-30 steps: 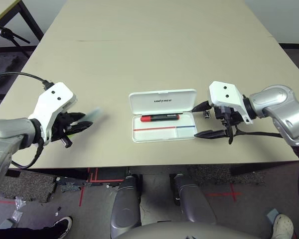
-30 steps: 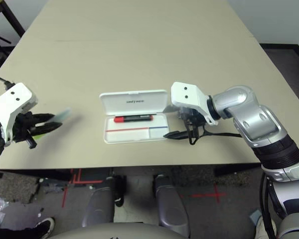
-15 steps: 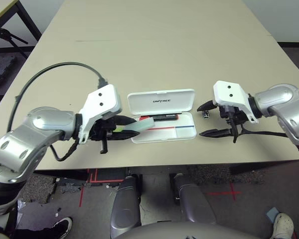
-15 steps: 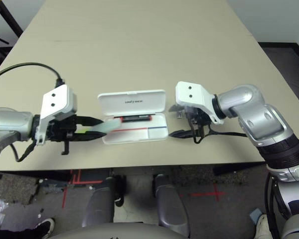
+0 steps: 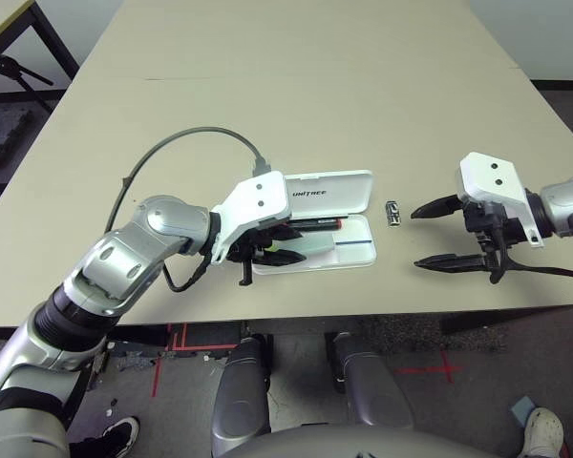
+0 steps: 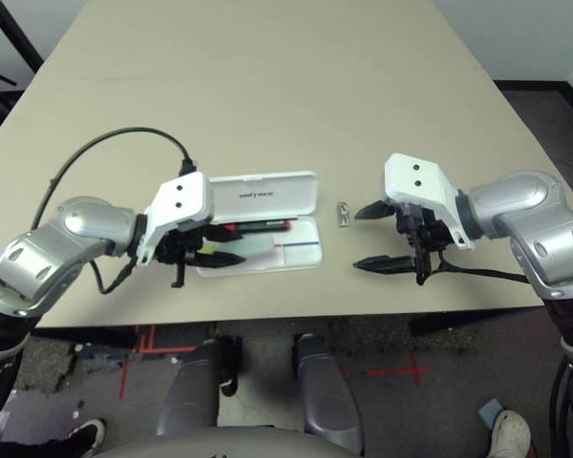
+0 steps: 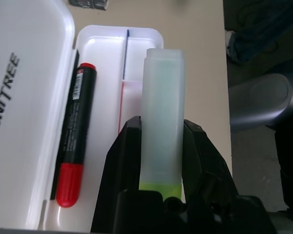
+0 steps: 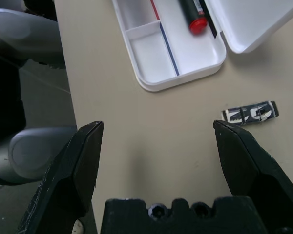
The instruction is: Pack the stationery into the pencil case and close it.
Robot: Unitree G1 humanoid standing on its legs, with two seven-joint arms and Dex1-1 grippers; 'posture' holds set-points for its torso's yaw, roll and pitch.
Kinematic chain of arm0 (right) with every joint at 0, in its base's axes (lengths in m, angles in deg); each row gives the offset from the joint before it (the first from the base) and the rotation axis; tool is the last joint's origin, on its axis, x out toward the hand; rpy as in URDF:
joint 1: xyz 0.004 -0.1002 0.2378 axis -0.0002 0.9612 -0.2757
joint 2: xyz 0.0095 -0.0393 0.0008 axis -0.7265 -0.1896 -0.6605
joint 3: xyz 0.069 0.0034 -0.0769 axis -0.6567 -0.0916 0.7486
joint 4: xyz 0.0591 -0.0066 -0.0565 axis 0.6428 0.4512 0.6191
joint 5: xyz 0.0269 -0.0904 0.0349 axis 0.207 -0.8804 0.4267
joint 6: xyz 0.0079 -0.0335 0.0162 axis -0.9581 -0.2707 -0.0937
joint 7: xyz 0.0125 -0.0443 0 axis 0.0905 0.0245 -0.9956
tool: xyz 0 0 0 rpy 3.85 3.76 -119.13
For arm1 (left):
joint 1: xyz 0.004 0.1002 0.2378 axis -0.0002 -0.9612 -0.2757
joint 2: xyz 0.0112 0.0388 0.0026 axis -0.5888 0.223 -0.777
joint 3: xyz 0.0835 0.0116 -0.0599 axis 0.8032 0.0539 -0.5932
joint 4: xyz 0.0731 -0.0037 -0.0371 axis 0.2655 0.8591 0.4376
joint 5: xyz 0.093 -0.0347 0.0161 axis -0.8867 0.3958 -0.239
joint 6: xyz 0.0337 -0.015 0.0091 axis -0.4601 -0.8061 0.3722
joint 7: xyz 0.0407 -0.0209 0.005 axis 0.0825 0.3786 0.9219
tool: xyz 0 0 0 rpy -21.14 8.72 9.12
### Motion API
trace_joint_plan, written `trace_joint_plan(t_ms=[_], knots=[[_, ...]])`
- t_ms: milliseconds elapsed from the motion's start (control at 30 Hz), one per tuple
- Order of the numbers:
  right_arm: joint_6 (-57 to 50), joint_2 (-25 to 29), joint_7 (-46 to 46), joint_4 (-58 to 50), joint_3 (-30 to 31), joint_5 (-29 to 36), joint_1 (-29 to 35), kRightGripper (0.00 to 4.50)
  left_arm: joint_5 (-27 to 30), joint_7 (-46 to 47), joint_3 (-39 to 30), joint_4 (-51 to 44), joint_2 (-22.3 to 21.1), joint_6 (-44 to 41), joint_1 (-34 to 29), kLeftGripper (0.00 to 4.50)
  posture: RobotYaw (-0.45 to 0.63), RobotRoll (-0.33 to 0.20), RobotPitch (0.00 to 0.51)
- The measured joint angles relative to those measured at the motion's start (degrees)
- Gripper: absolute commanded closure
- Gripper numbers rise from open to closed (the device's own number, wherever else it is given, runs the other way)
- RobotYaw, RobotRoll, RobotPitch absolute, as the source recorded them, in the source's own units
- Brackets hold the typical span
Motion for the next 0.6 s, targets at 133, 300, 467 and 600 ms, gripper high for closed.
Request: trace_joint_plan(t_ms=[133, 300, 467, 600], knots=[[-0.5, 0.4, 0.9, -0.3, -0.9, 0.3, 0.9, 0.0, -2.9, -0.1, 1.4, 2.3, 1.0, 1.2, 0.1, 3.4, -0.16, 0.0, 0.199], [-0.8, 0.5, 1.5, -1.2, -1.2, 0.9, 1.8, 0.0, -6.4, -0.3, 2.8, 4.4, 1.5, 3.3, 1.0, 3.4, -0.17, 0.0, 0.201], [-0.9, 0.5, 2.3, -1.5, -1.2, 1.1, 2.2, 0.0, -8.3, -0.8, 3.2, 5.5, 2.1, 4.1, 1.1, 3.4, -0.17, 0.0, 0.199], [-0.9, 0.5, 2.4, -1.7, -1.2, 1.1, 2.2, 0.0, -8.7, -1.5, 3.2, 5.5, 3.0, 4.1, 1.2, 3.4, -0.17, 0.0, 0.2]])
